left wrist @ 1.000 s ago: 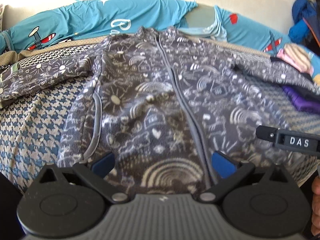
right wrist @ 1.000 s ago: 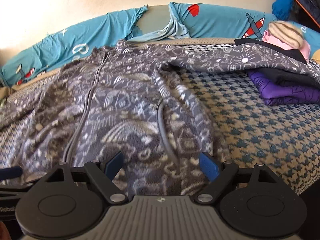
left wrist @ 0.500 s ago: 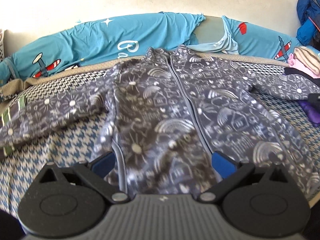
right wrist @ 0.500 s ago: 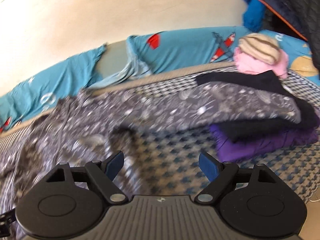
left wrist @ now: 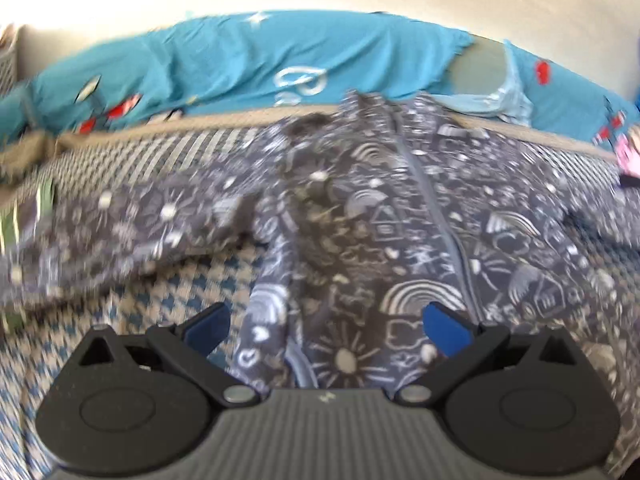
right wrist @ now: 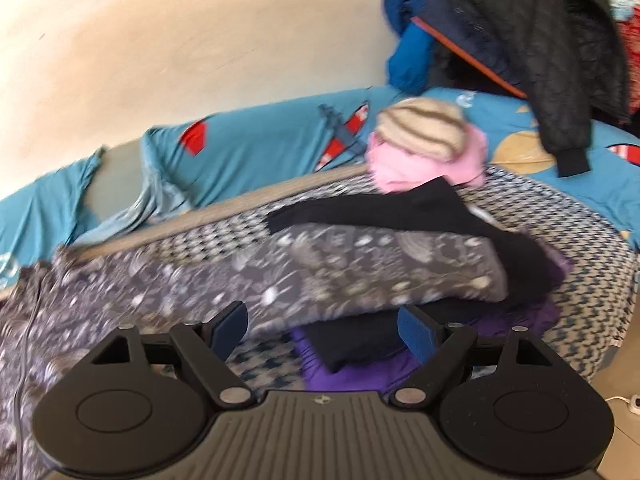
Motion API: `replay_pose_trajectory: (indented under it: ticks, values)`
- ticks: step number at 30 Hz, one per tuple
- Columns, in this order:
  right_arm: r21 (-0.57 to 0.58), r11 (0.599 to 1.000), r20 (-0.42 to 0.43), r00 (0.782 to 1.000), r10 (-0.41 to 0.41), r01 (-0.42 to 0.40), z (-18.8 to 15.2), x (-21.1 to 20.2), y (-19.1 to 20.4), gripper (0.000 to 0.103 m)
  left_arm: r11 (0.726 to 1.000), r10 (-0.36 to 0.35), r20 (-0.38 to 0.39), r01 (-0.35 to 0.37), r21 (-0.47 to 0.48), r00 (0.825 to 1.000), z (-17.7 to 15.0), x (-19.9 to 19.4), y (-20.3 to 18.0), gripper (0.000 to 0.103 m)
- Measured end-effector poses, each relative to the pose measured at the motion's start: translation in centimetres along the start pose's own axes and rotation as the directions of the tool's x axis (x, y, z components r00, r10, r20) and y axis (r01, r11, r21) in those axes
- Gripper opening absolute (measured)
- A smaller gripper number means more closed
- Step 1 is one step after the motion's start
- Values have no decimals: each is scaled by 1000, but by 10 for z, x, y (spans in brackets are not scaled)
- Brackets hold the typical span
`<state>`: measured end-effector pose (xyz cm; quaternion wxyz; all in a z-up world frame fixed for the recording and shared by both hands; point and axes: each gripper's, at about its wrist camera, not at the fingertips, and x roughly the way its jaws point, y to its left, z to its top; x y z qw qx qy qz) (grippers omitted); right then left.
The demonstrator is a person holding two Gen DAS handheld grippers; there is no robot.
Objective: Fold clothes
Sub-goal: 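Move the right tool back to the black clothes pile, then grasp the grey patterned cloth under the black garment with the right tool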
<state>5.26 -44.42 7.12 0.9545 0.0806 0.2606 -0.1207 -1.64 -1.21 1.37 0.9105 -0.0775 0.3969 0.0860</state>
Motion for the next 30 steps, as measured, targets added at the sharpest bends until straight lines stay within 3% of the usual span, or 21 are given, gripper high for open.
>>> replay_pose_trajectory:
  ticks: [5,12,27,30]
  values:
    - [127,991,48,997,-52,46,8,3,-37,82,997,-21,-7,20,-71,1000,-2,1,12,103]
    - [254,965,29,997,-69,59,14,13,-87,83,992,-27,-24,24,-120,999,-3,3,20,103]
    - [385,923,-20,1000,5,3,13,42,-121,83,985,-66,-35,60,-161,997,-4,5,21,103]
    - [444,896,-45,998,50,-25,11,46,-127,79,983,-77,-39,69,-168,996,-5,5,21,103]
